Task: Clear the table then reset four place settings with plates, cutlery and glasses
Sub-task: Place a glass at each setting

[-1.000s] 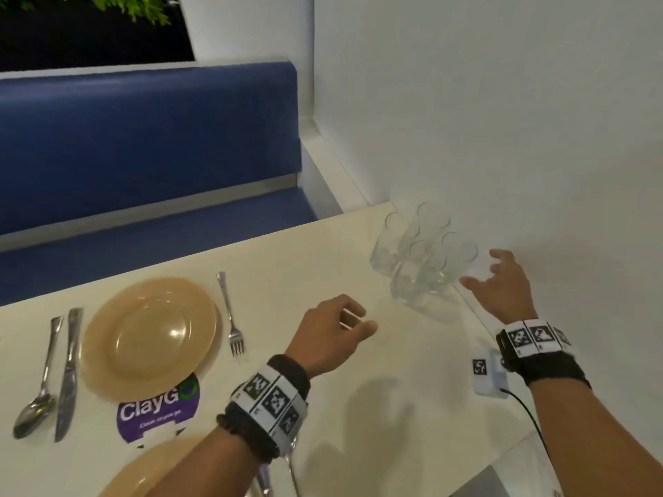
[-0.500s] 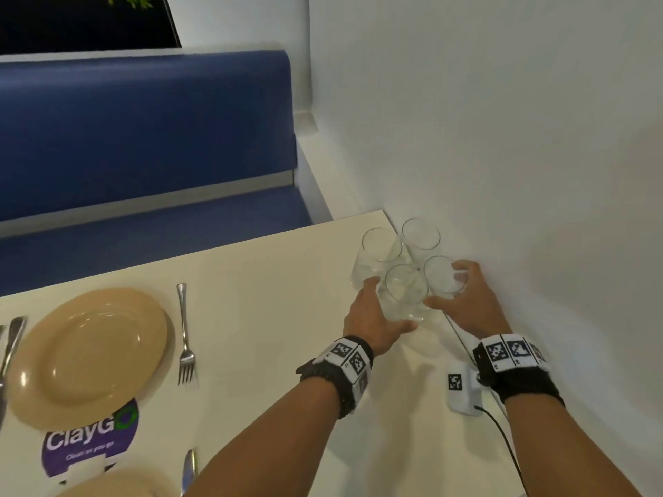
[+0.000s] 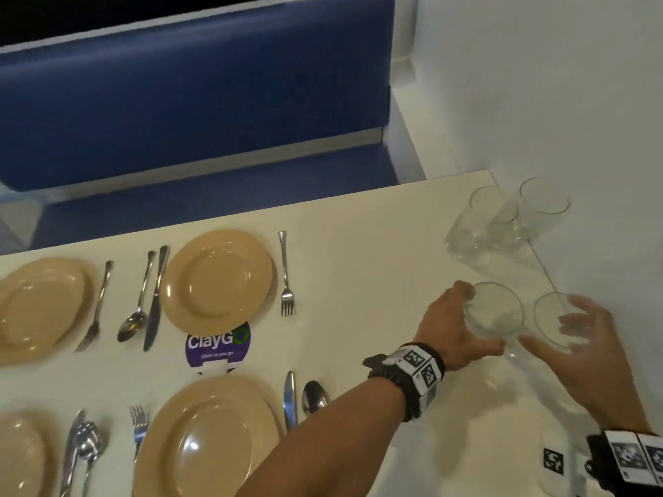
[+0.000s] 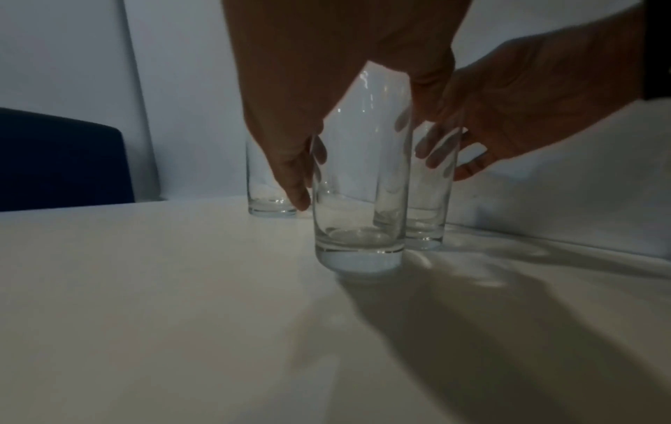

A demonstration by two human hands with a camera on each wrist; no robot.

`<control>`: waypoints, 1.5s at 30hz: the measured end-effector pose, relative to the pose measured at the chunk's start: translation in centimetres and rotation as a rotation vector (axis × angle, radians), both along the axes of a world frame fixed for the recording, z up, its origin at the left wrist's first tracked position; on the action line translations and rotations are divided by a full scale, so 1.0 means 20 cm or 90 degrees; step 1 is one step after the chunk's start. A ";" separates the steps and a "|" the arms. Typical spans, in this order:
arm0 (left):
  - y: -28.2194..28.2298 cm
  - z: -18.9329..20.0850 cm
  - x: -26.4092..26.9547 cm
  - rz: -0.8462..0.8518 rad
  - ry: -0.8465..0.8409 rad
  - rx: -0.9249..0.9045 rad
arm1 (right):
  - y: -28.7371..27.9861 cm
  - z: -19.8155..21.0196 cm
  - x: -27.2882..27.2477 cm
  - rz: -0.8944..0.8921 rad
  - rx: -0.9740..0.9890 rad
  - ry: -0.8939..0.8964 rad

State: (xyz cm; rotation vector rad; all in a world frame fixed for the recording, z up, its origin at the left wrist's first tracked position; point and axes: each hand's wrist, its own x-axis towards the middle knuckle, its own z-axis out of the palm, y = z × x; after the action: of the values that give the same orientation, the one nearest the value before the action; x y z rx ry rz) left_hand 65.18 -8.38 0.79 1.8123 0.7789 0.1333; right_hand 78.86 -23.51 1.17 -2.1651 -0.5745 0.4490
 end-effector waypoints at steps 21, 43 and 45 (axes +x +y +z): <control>0.48 0.46 -2.01 0.521 -0.164 0.107 | 0.80 0.25 -1.42 0.204 0.242 0.272; 0.74 0.36 -2.54 0.575 -0.154 0.072 | 0.92 -0.01 -1.80 0.207 0.075 0.079; 0.74 0.34 -2.50 0.557 -0.150 0.063 | 0.90 -0.01 -1.79 0.220 0.061 0.087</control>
State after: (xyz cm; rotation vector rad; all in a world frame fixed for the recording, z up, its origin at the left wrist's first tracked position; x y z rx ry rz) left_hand 15.14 6.47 7.68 1.3921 1.3552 0.9446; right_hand 43.11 -5.42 0.88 -1.9309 -0.8779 0.7336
